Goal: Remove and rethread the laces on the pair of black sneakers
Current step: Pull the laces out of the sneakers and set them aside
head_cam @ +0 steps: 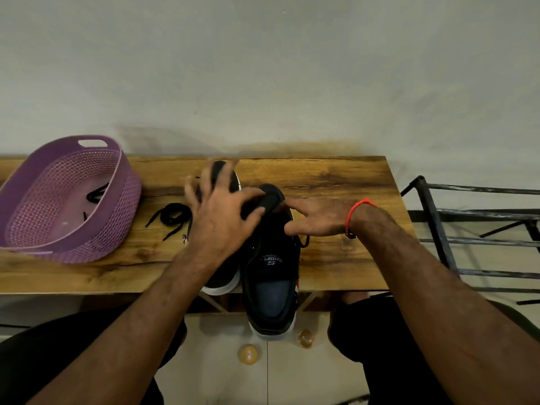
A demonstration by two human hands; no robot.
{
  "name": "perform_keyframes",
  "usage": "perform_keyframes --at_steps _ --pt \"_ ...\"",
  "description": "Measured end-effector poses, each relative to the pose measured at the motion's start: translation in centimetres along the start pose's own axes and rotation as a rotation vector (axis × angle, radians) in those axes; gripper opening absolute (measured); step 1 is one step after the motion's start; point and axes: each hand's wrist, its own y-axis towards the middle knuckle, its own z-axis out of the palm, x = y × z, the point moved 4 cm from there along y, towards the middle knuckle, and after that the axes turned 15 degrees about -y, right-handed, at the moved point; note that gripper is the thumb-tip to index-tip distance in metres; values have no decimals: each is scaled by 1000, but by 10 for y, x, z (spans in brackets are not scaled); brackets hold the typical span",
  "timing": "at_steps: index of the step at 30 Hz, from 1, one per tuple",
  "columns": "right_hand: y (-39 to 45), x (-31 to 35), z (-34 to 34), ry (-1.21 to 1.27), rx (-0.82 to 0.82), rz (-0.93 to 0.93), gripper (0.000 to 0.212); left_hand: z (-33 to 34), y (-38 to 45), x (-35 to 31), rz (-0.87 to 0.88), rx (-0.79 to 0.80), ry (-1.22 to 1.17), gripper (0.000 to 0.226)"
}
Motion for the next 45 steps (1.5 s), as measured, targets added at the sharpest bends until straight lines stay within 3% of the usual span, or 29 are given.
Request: perform_keyframes --at_steps 3,7,15,20,23,26,30,33,39,43,45 --pt "-1 0 1 20 -1 -1 61 27 -11 -19 74 126 8 46" --pt "-3 -1 0 -1 1 3 61 34 -17 -19 -29 79 -40 58" --pt "-3 2 0 -11 13 11 60 26 -10 3 -139 41 -99 20" --pt "-4 2 -1 -10 22 6 58 -8 5 17 -229 -173 -205 19" --pt "-6 4 -1 -18 16 8 56 -33 9 37 -272 -277 -79 19" --pt "-8 6 -2 -29 8 6 56 -33 8 29 -190 -188 3 33" --pt "-8 7 -3 -21 11 3 55 6 -4 -17 71 122 70 24" --pt "-8 7 -3 -17 11 0 54 32 -17 -25 46 245 90 31" --pt "-9 7 -3 -3 17 4 54 19 -10 -11 -27 110 107 21" --pt "-10 7 -3 -19 14 -1 55 -20 3 22 -242 -177 104 21" --pt "-9 7 -2 -14 19 -1 55 -33 5 33 -256 -232 95 19"
